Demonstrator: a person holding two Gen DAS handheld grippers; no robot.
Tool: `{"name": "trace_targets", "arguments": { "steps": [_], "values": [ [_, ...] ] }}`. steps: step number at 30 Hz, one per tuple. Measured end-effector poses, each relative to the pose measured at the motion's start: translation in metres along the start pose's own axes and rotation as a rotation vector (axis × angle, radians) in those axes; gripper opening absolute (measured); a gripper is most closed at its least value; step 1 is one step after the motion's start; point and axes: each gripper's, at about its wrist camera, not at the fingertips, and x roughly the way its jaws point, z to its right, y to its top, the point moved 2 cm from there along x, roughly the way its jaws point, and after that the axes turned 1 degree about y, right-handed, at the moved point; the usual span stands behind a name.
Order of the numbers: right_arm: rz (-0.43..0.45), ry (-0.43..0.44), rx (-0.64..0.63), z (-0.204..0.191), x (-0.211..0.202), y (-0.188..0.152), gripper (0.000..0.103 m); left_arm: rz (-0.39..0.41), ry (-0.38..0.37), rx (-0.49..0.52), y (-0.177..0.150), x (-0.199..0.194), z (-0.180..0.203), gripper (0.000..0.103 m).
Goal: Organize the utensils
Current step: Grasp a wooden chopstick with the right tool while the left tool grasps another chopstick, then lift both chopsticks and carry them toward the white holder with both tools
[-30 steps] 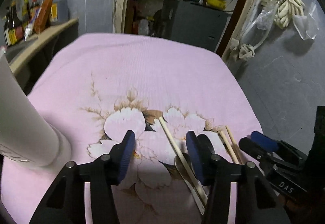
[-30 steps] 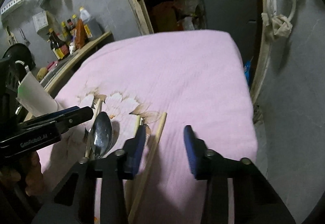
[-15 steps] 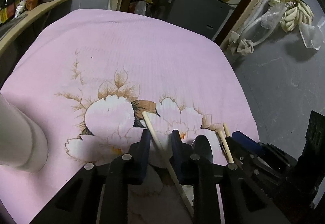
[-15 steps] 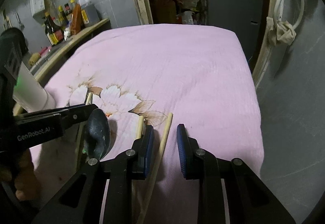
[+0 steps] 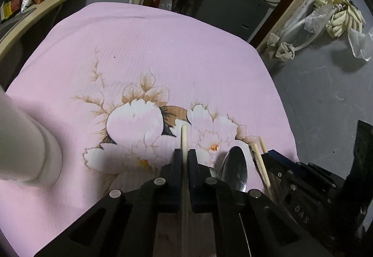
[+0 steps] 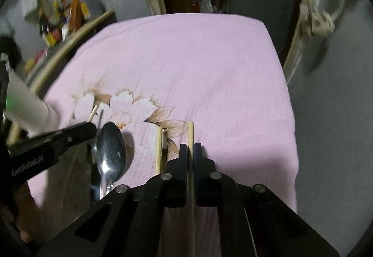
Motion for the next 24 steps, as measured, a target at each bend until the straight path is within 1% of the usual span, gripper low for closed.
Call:
{"name": "trace_targets", "arguments": {
  "steps": [2,4,5,10,15,19,24],
  "values": [
    [0.013,0.041,0.079,0.012,-0.008,-0.003,0.004,0.019,-0.007,0.007,0.0,-0.009,0.002,0.005],
    [0.062,0.087,0.122,0.017,-0.021,-0.005,0.004,0.051,-0.018,0.028,0.0,-0.022,0.007,0.005],
    [0.097,0.11,0.138,0.019,-0.031,-0.006,0.004,0.064,-0.022,0.037,0.001,-0.027,0.008,0.005],
    [0.245,0.164,0.156,0.017,-0.073,-0.007,0.004,0.128,-0.056,0.078,0.005,-0.057,0.017,0.005],
    [0.407,0.211,0.15,0.004,-0.114,-0.007,0.004,0.196,-0.095,0.116,0.01,-0.089,0.023,0.005],
    [0.511,0.245,0.135,-0.014,-0.143,0.0,0.004,0.27,-0.12,0.14,0.017,-0.122,0.025,0.005],
    [0.617,0.284,0.122,-0.045,-0.17,0.015,0.004,0.356,-0.141,0.13,0.028,-0.166,0.016,0.005]
  ]
}}
